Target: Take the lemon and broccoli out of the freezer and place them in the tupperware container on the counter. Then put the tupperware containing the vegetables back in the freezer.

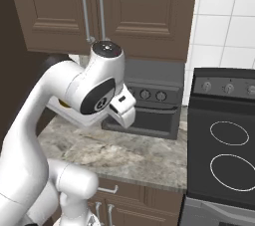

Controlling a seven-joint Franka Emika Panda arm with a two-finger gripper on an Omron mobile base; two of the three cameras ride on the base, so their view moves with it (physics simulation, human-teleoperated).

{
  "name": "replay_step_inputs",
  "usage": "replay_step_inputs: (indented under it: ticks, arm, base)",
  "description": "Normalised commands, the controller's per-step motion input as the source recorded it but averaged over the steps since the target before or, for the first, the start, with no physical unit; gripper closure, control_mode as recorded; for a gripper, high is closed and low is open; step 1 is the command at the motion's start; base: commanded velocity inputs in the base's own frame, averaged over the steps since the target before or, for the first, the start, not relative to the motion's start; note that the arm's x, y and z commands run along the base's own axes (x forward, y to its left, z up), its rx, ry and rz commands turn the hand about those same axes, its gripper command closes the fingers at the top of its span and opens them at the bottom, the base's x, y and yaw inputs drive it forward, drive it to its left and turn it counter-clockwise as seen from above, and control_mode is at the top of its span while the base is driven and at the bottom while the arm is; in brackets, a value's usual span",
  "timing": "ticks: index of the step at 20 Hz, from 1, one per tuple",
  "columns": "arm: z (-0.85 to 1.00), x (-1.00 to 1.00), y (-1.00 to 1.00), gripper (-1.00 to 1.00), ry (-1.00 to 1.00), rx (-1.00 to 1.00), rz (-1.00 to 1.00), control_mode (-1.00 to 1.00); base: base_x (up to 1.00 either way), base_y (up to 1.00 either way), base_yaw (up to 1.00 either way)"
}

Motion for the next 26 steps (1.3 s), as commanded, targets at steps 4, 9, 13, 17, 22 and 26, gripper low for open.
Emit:
replay_step_inputs:
  ticks: [4, 9, 13, 17, 22, 26]
  arm:
    - [0.26, -0.49, 0.17, 1.0, -0.01, 0.0, 0.0, -1.0]
    - [0.01, -0.27, 0.21, 1.0, -0.02, 0.0, 0.0, -1.0]
    - [0.0, -0.33, 0.03, 1.0, -0.05, 0.0, -0.01, 1.0]
    - [0.0, 0.0, 0.0, 1.0, 0.0, 0.0, 0.0, 1.0]
    - [0.0, 0.0, 0.0, 1.0, 0.0, 0.0, 0.0, 1.0]
    - [0.0, 0.0, 0.0, 1.0, 0.0, 0.0, 0.0, 1.0]
  base:
    - [0.0, 0.0, 0.0]
    - [0.0, 0.0, 0.0]
    - [-0.22, 0.0, 0.0]
    - [-1.0, 0.06, 0.0]
    - [-1.0, 0.4, 0.0]
    - [-0.73, 0.8, -0.01]
